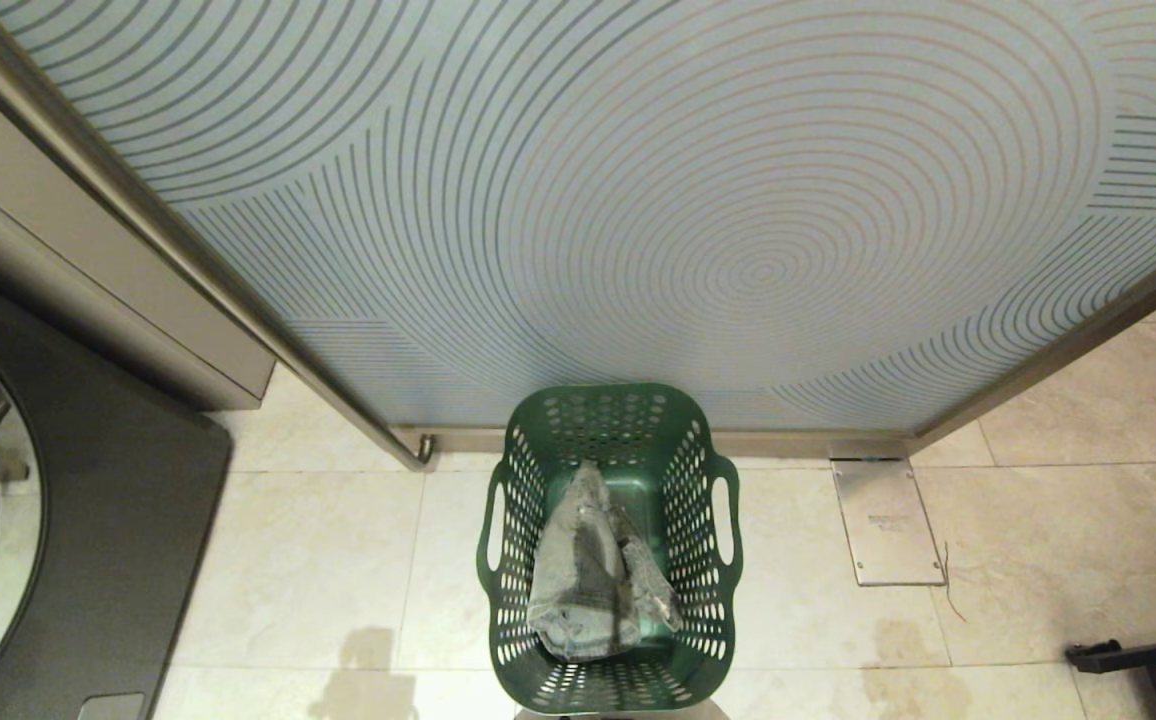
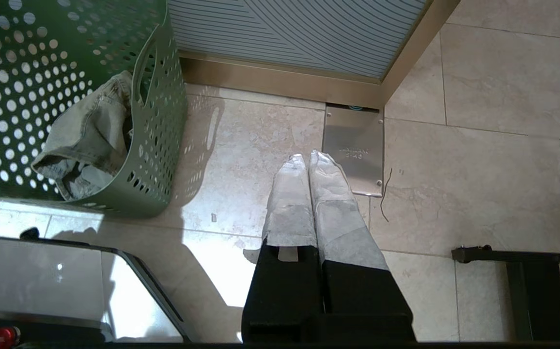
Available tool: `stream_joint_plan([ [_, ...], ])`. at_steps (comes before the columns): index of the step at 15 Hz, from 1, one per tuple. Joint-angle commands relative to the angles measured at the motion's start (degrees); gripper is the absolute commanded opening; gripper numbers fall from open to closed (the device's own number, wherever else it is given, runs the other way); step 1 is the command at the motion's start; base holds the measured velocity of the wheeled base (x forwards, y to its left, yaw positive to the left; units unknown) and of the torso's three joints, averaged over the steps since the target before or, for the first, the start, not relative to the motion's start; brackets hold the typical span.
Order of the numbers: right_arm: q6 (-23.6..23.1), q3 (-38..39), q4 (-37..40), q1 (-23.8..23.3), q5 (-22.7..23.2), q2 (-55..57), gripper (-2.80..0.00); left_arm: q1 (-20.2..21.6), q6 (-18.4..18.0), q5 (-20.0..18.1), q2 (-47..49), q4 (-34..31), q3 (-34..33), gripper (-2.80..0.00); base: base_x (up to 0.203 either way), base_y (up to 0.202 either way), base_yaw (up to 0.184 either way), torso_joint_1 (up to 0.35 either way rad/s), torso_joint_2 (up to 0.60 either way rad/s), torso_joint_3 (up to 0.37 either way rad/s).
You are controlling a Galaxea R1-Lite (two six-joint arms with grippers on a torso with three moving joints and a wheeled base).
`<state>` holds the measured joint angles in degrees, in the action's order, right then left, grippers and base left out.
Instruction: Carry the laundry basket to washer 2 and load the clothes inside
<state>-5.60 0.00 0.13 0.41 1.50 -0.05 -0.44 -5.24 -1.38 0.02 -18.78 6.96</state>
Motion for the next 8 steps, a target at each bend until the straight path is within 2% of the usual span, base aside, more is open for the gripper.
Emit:
stream_joint_plan([
  [1,-1.12,0.0,-0.1,0.02,0.46,0.05,-2.8,0.0,-1.52,-1.79,-0.11,-0.11,-0.02,-2.8,0.0,0.0,0.0,0.0,0.0,0.0],
  [2,-2.22,0.0,0.04,0.02,0.44,0.05,-2.8,0.0,-1.52,-1.81,-0.11,-0.11,-0.08,-2.8,0.0,0.0,0.0,0.0,0.0,0.0],
  [4,-0.95,-0.04,0.08,0.02,0.13,0.05,-2.8,0.0,-1.17,-1.52,-0.11,-0.11,-0.01,-2.8,0.0,0.0,0.0,0.0,0.0,0.0],
  [6,-0.83,-1.95,1.57,-0.06,-1.1,0.12,-2.8,0.12,-0.67,1.05,0.02,-0.79,0.28,-2.8,0.0,0.0,0.0,0.0,0.0,0.0],
  [8,-0.93,-10.77,6.73,-0.09,-3.24,2.22,-2.8,0.18,-0.83,1.46,-0.11,-0.9,0.43,-2.8,0.0,0.0,0.0,0.0,0.0,0.0],
])
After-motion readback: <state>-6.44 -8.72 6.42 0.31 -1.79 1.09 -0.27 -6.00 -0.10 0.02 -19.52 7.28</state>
